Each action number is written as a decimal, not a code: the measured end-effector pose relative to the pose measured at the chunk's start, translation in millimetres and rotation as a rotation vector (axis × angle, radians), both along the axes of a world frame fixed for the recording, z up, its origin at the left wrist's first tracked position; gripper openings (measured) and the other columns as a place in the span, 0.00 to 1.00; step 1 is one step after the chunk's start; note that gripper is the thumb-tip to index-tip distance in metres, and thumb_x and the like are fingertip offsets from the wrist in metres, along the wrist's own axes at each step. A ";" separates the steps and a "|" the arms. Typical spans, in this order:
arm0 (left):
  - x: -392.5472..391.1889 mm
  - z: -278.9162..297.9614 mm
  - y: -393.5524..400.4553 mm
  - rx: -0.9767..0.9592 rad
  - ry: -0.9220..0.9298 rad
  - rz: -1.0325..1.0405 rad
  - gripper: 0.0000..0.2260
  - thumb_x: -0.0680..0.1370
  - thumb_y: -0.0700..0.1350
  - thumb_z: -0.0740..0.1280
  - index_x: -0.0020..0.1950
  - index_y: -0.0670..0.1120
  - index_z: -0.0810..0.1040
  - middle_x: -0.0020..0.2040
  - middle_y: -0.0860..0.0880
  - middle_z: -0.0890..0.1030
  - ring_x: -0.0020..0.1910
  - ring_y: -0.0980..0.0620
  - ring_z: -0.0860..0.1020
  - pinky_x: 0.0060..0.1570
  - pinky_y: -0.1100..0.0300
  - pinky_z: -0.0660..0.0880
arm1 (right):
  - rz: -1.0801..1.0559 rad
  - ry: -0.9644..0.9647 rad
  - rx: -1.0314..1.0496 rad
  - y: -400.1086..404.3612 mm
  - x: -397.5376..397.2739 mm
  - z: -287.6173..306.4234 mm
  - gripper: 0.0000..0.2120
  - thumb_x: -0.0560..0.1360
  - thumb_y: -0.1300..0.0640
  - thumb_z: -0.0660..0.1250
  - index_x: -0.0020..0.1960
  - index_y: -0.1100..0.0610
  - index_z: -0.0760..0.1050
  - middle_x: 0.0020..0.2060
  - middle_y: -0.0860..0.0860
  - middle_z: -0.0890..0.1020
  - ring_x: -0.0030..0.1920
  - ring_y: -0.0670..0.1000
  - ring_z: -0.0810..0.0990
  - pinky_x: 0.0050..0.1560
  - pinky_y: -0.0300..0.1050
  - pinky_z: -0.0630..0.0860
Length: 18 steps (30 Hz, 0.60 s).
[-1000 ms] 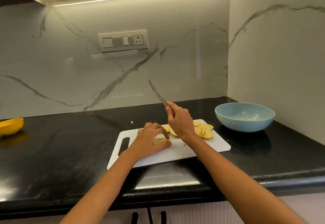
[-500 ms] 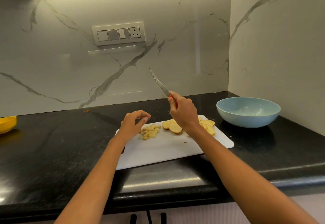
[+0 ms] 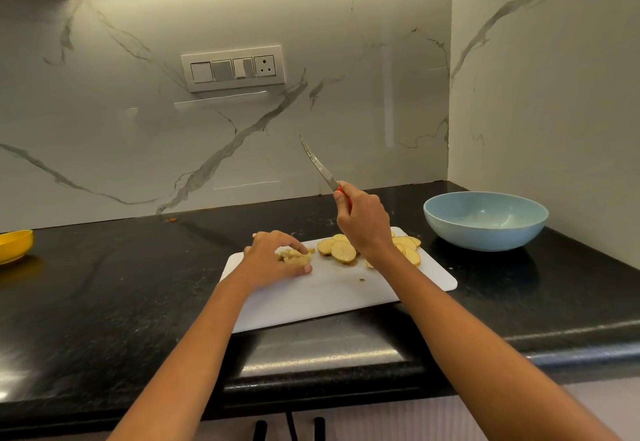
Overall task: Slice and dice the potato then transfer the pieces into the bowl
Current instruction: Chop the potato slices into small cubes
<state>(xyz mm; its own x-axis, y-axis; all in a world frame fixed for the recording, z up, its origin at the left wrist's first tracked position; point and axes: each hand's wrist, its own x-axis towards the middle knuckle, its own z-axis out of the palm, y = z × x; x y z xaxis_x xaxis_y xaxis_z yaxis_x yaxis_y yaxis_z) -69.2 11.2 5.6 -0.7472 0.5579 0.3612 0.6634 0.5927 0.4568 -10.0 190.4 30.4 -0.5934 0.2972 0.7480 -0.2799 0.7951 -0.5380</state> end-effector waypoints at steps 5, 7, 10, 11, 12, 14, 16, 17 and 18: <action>-7.0 -3.3 1.0 0.056 0.086 -0.001 0.14 0.71 0.46 0.73 0.39 0.66 0.76 0.51 0.52 0.80 0.56 0.48 0.75 0.56 0.41 0.71 | -0.028 -0.003 -0.038 4.4 -1.6 -0.4 0.15 0.81 0.55 0.57 0.61 0.60 0.75 0.39 0.53 0.81 0.34 0.48 0.77 0.34 0.40 0.75; -8.2 -4.3 2.1 0.070 0.123 0.020 0.14 0.74 0.39 0.69 0.41 0.60 0.78 0.51 0.50 0.80 0.54 0.49 0.76 0.57 0.42 0.71 | -0.046 0.004 -0.070 7.0 -1.8 0.2 0.14 0.81 0.55 0.57 0.59 0.60 0.76 0.37 0.51 0.80 0.33 0.46 0.75 0.32 0.37 0.73; -9.6 -6.8 6.7 0.141 0.193 0.089 0.10 0.76 0.37 0.66 0.47 0.52 0.82 0.50 0.51 0.80 0.52 0.52 0.75 0.55 0.43 0.72 | -0.065 0.019 -0.104 8.5 -2.3 0.7 0.14 0.81 0.55 0.57 0.58 0.61 0.76 0.36 0.49 0.77 0.33 0.45 0.74 0.32 0.34 0.70; -7.8 -6.0 10.1 0.171 0.222 0.084 0.08 0.76 0.39 0.66 0.49 0.51 0.82 0.49 0.53 0.81 0.51 0.53 0.74 0.55 0.44 0.72 | -0.065 0.023 -0.108 8.2 -2.4 1.1 0.14 0.81 0.55 0.57 0.58 0.60 0.76 0.36 0.49 0.78 0.33 0.46 0.75 0.32 0.36 0.71; -4.4 -5.1 15.2 0.184 0.234 0.060 0.07 0.76 0.43 0.68 0.52 0.52 0.81 0.49 0.54 0.81 0.52 0.53 0.75 0.56 0.44 0.71 | -0.063 0.026 -0.108 7.8 -2.7 1.4 0.14 0.81 0.55 0.57 0.58 0.60 0.77 0.36 0.50 0.78 0.34 0.46 0.75 0.33 0.37 0.73; 7.5 -2.9 30.2 0.114 0.194 -0.006 0.15 0.73 0.52 0.70 0.59 0.55 0.78 0.54 0.57 0.79 0.58 0.53 0.73 0.61 0.46 0.67 | -0.060 0.029 -0.100 7.5 -2.7 2.0 0.13 0.81 0.55 0.57 0.57 0.60 0.77 0.37 0.52 0.80 0.34 0.47 0.76 0.36 0.40 0.75; 18.2 -0.5 46.1 -0.061 0.161 -0.014 0.24 0.71 0.58 0.70 0.66 0.57 0.72 0.61 0.56 0.76 0.65 0.54 0.67 0.63 0.50 0.62 | -0.063 0.033 -0.087 7.9 -2.6 1.9 0.13 0.81 0.55 0.57 0.57 0.60 0.77 0.37 0.52 0.80 0.34 0.47 0.77 0.36 0.41 0.76; 20.9 0.3 52.3 -0.143 0.168 -0.006 0.26 0.72 0.59 0.69 0.68 0.57 0.69 0.64 0.55 0.75 0.67 0.53 0.65 0.62 0.50 0.60 | -0.064 0.037 -0.085 8.0 -2.5 1.6 0.13 0.81 0.55 0.57 0.57 0.60 0.77 0.37 0.52 0.80 0.34 0.47 0.77 0.36 0.41 0.76; 21.0 0.6 56.9 -0.194 0.169 0.000 0.26 0.72 0.59 0.68 0.70 0.58 0.67 0.65 0.54 0.73 0.68 0.53 0.64 0.62 0.51 0.59 | -0.065 0.039 -0.086 8.2 -2.6 1.4 0.13 0.81 0.54 0.57 0.58 0.59 0.77 0.38 0.51 0.81 0.34 0.47 0.77 0.35 0.41 0.76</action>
<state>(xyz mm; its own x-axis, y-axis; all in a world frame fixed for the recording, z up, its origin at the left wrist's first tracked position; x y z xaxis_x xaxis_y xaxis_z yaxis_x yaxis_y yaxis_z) -48.2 68.2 6.3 -0.6851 0.6293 0.3670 0.7209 0.6582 0.2172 -12.6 198.5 31.8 -0.5418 0.3983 0.7402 -0.2515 0.7635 -0.5949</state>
